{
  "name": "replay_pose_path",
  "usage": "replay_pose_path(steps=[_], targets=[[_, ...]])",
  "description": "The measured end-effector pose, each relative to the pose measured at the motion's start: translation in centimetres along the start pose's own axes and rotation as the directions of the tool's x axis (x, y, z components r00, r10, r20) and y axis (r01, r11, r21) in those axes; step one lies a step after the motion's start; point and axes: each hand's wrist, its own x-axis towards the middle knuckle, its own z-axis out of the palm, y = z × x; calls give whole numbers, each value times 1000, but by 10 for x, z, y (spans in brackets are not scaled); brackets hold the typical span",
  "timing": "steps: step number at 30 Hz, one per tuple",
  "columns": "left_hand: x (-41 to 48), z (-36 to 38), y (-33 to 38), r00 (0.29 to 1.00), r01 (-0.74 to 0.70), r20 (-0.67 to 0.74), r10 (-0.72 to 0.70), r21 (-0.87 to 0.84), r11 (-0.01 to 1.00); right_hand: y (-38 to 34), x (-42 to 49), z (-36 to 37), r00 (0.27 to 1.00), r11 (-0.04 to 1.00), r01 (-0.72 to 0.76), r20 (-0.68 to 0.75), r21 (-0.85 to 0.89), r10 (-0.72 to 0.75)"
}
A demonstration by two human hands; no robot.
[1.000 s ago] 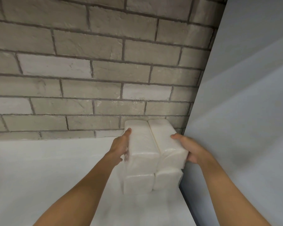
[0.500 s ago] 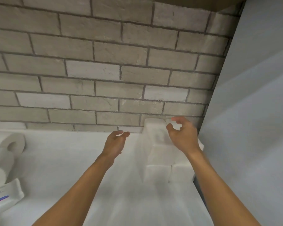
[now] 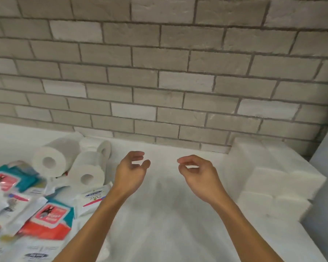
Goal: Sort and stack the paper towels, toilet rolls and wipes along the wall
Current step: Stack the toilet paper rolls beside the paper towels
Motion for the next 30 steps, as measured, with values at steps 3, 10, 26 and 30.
replay_pose_path(steps=[3, 10, 26, 30], targets=[[10, -47, -16, 1000, 3, -14, -3, 7, 1000, -2, -1, 50, 997, 998, -51, 58, 22, 49], [41, -137, -52, 995, 63, -82, -61, 18, 998, -14, 16, 164, 960, 973, -222, 188, 59, 208], [95, -204, -114, 940, 341, 48, -338, -105, 934, -17, 96, 311, 821, 846, -532, 234, -12, 520], [105, -204, -122, 919, 391, 116, -377, -131, 911, -16, 106, 324, 774, 800, -599, 283, 37, 566]])
